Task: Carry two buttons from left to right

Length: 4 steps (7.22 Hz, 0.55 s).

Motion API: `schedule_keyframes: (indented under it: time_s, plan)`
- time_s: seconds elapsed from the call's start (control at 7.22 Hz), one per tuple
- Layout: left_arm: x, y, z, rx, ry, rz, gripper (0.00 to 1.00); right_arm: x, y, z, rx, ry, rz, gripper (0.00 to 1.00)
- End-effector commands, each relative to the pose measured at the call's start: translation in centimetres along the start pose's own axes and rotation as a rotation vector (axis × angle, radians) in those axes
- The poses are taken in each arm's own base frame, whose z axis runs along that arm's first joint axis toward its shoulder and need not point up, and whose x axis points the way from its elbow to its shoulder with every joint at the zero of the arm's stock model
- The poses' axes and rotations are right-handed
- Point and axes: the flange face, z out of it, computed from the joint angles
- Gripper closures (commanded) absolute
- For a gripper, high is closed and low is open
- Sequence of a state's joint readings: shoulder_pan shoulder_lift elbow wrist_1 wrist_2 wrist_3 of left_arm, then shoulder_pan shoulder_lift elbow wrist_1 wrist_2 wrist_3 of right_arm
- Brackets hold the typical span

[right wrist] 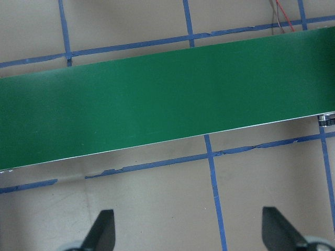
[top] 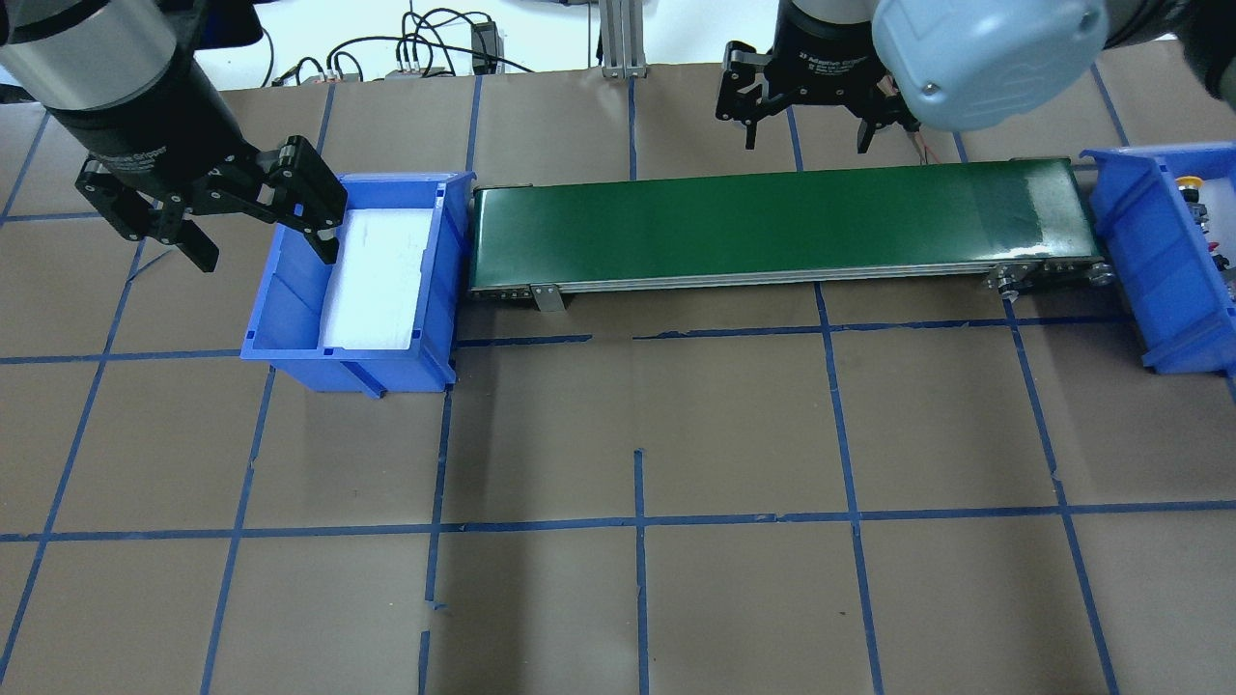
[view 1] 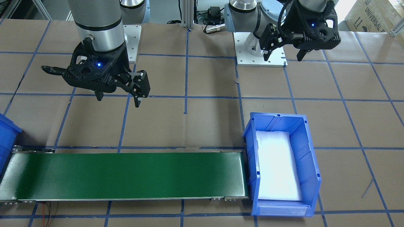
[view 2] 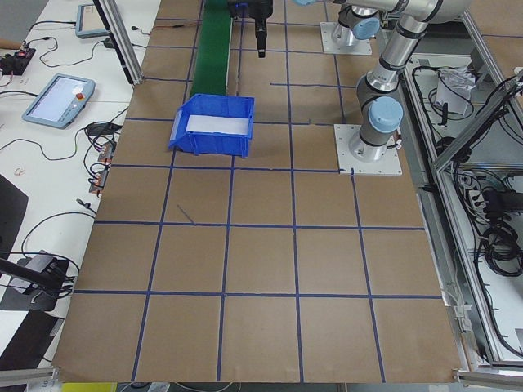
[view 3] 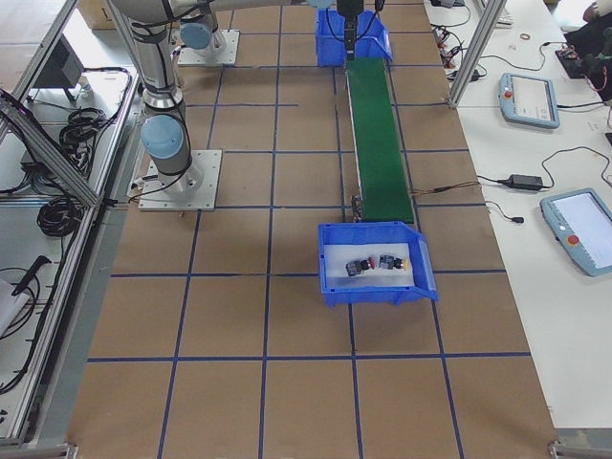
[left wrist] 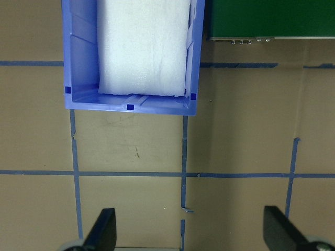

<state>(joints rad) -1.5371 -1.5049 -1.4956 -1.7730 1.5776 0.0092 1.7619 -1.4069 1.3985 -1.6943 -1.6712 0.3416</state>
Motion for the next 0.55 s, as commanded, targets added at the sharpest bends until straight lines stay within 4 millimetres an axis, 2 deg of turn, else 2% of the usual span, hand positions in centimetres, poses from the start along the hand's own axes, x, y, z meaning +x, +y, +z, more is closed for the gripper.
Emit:
schedule_keyframes:
  time_s: [0.0,0.28,0.42]
  plan:
    - [0.0,0.0,0.0,0.0,0.001,0.0,0.0,0.4,-0.3,0.4,-0.005,0.007,0.001,0.0]
    - [0.1,0.0,0.0,0.001,0.005,0.001,0.0,2.9,-1.8,0.9,-0.01,0.014,-0.02,0.0]
    - [0.1,0.0,0.0,0.001,0.002,0.001,0.0,5.7,-3.0,1.6,-0.032,0.028,0.027,0.0]
